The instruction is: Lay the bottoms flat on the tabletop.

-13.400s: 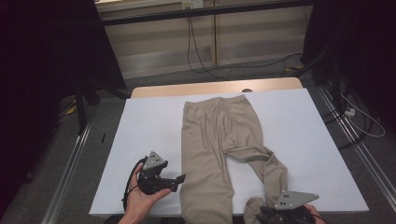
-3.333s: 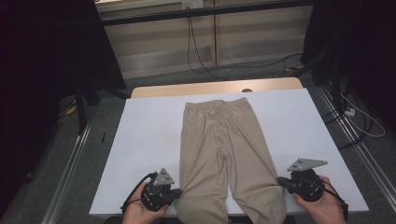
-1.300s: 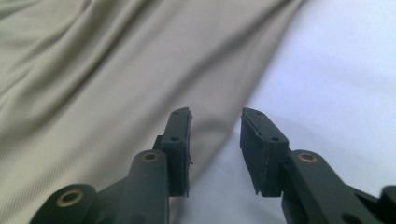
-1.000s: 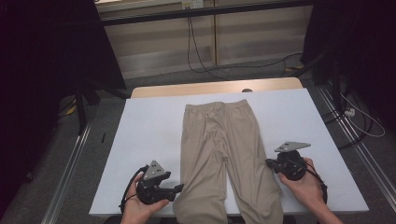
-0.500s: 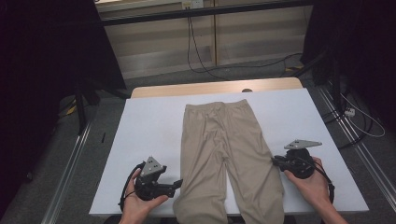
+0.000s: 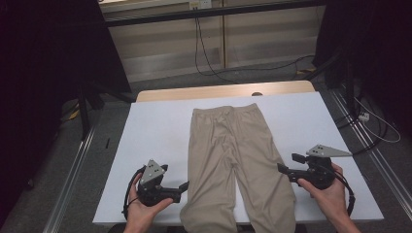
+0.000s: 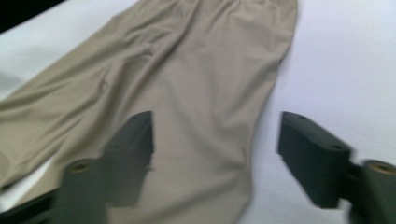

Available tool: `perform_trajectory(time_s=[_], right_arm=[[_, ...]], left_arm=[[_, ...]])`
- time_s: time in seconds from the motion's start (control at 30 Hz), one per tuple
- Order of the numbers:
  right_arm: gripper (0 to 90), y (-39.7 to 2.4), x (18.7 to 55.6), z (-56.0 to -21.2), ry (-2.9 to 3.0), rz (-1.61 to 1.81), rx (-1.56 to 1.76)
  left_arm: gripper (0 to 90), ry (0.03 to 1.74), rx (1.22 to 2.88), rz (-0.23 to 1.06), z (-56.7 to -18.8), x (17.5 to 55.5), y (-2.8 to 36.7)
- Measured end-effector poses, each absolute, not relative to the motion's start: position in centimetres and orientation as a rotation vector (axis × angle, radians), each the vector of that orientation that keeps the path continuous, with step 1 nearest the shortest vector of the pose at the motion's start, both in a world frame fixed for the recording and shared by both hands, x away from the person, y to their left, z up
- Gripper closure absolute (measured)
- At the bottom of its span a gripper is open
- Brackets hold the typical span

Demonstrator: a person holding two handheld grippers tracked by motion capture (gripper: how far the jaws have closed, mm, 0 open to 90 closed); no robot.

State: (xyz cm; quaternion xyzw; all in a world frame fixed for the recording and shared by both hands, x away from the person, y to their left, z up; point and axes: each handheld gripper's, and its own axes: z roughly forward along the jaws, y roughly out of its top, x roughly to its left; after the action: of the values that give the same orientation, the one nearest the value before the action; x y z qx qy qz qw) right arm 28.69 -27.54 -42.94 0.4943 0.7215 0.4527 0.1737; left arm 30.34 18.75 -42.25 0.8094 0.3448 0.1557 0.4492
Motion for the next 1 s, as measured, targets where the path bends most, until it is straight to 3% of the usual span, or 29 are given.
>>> perform_trajectory(time_s=[0.07,0.17,0.23,0.63,1.0], right_arm=[[19.2,-27.3,28.5,-42.7,2.051,1.304,1.375],[4.5,-27.0,28.2,-42.4,2.047,1.321,1.345],[9.5,-26.8,27.5,-42.0,2.029,1.306,1.298],[5.4,-27.8,25.0,-41.9,1.893,1.250,1.280],[5.3,-29.4,22.9,-42.9,1.764,1.257,1.289]], left_arm=[[4.3,0.833,1.975,0.388,-42.1,30.2,19.0],[4.0,0.828,1.956,0.405,-41.8,30.1,19.6],[4.0,0.785,1.951,0.443,-41.7,30.1,19.9],[4.0,0.807,1.890,0.540,-40.1,30.8,20.4],[4.0,0.864,1.831,0.508,-41.4,29.4,22.0]])
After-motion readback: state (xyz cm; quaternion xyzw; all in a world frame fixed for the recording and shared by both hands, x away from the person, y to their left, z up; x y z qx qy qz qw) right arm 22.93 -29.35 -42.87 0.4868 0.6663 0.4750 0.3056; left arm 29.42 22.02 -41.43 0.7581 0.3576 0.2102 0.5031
